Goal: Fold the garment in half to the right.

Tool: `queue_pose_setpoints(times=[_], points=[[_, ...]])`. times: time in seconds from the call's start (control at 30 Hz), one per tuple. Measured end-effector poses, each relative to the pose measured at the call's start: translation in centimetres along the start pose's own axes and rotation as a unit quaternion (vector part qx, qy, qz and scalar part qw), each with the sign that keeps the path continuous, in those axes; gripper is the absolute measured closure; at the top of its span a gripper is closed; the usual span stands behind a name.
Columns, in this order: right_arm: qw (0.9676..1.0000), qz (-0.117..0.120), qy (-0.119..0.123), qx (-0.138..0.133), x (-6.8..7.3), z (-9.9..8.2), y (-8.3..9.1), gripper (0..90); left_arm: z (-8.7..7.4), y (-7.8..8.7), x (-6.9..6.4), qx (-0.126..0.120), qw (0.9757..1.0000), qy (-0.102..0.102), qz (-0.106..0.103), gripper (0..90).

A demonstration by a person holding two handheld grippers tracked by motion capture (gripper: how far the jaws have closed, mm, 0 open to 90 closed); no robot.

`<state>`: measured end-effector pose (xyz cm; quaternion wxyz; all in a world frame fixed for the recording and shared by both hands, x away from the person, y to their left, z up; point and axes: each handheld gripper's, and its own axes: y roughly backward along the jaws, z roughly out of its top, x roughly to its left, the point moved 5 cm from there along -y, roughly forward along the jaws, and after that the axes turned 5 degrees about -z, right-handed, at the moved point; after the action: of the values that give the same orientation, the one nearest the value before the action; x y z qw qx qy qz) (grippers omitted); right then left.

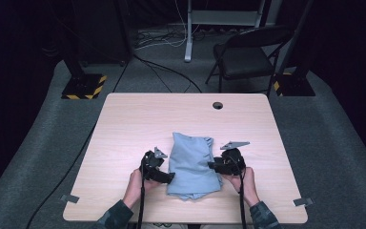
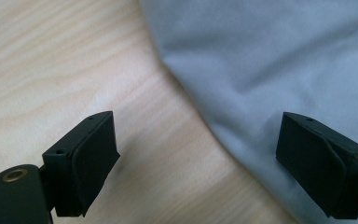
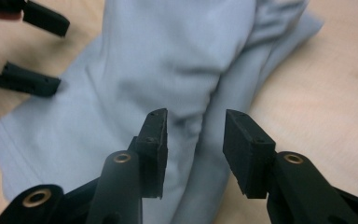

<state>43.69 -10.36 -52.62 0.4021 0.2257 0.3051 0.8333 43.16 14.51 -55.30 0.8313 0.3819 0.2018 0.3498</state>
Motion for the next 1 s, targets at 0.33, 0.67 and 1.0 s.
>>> queue_pose_setpoints(times=[0.33,0.67,1.0], points=[[0.9931,-0.002,0.11,0.04,3.8,1.7,-4.7,59.8,-0.6,-0.4,-0.6,0.018,0.9998,-0.002,-0.01,12.0],[0.9929,0.006,0.114,0.031,4.8,-0.6,-3.7,61.0,-2.1,0.5,-2.2,0.015,0.9996,-0.012,-0.02,11.8],[0.9955,0.024,0.089,0.018,5.5,-0.3,-1.6,45.8,1.4,2.5,-0.7,-0.055,0.9985,0.006,-0.005,8.9]])
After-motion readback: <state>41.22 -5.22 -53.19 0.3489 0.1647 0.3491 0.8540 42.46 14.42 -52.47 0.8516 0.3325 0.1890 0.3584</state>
